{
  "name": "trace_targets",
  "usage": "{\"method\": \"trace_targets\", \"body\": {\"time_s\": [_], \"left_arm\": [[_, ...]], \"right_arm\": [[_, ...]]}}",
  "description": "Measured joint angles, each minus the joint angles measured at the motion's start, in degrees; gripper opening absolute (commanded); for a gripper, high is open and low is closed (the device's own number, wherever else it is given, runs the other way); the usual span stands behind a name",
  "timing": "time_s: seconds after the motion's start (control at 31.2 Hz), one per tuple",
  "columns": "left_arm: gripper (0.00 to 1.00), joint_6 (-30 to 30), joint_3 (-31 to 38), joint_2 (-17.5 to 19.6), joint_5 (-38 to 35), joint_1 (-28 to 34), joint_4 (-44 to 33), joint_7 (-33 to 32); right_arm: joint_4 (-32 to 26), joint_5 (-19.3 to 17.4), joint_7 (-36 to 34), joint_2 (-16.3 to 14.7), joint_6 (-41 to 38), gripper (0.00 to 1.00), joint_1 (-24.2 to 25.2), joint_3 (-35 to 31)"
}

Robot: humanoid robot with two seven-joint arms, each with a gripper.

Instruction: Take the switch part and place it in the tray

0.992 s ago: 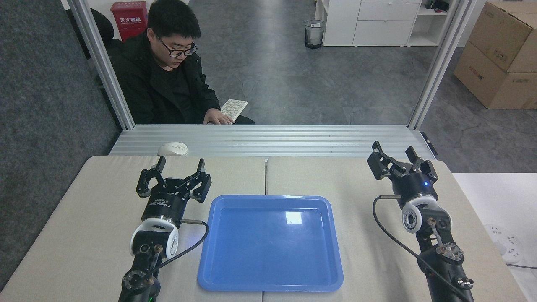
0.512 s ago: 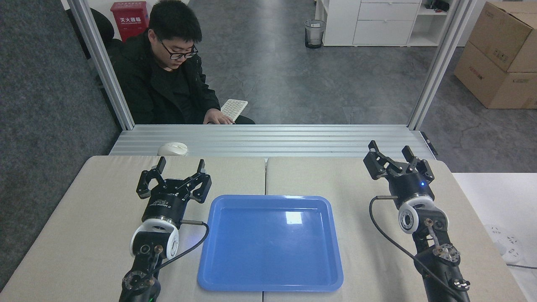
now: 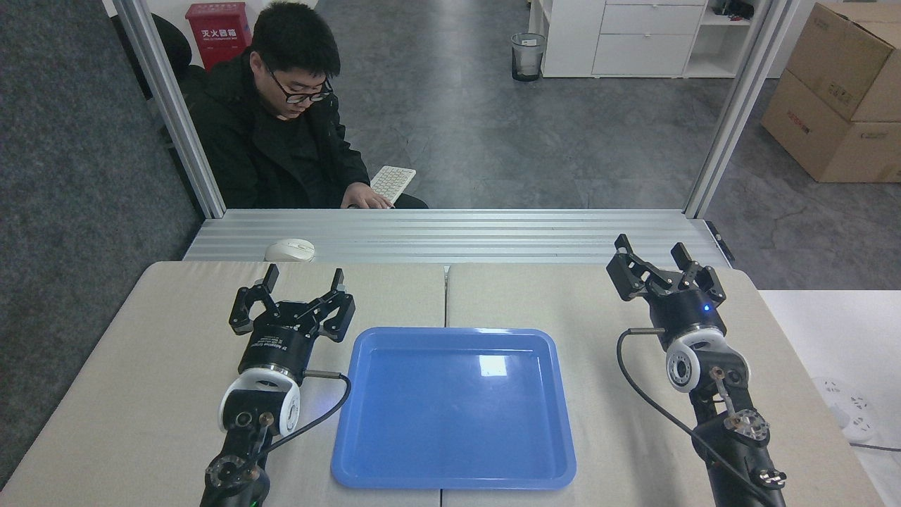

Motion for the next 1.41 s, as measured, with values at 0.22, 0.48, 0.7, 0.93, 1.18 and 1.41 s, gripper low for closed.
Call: {"method": "trace_targets", "body": {"time_s": [0.22, 0.48, 0.7, 0.93, 1.18, 1.41], "left_arm": [[1.0, 0.0, 0.0, -0.02, 0.01, 0.0, 0.03, 0.0], [1.0, 0.0, 0.0, -0.03, 0.02, 0.0, 0.05, 0.01], [1.0, 0.0, 0.0, -0.04, 0.02, 0.01, 0.08, 0.09], [1.0, 0.0, 0.0, -0.08, 0.03, 0.22, 0.08, 0.11], [1.0, 0.0, 0.0, -0.11, 0.07, 0.61, 0.03, 0.12], [1.0, 0.0, 0.0, -0.14, 0.09, 0.65, 0.01, 0.12]], "right_arm": [[-0.16, 0.0, 0.0, 0.08, -0.01, 1.0, 0.02, 0.03], [-0.28, 0.0, 0.0, 0.12, -0.01, 1.0, 0.02, 0.03], [-0.35, 0.01, 0.08, 0.17, -0.02, 1.0, 0.03, 0.01], [-0.4, 0.04, 0.1, 0.27, -0.02, 1.0, 0.03, -0.04], [-0.44, 0.06, 0.1, 0.38, -0.09, 1.0, 0.03, -0.11], [-0.46, 0.09, 0.1, 0.49, -0.09, 1.0, 0.03, -0.19]]}}
